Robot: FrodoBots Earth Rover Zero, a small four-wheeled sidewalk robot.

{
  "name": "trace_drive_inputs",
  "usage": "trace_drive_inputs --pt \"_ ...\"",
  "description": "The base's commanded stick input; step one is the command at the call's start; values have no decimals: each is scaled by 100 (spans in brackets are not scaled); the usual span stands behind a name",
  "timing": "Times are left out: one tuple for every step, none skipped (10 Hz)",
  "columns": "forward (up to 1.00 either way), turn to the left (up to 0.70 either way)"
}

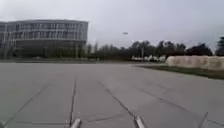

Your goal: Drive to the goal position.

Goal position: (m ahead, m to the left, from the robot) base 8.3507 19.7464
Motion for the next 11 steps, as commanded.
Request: trace_drive_inputs --pt "100 46" --pt "100 46" --pt "100 46" --pt "100 46" --pt "100 46" --pt "82 38" --pt "63 29" --pt "45 21" --pt "27 12" --pt "9 4" --pt "0 0"
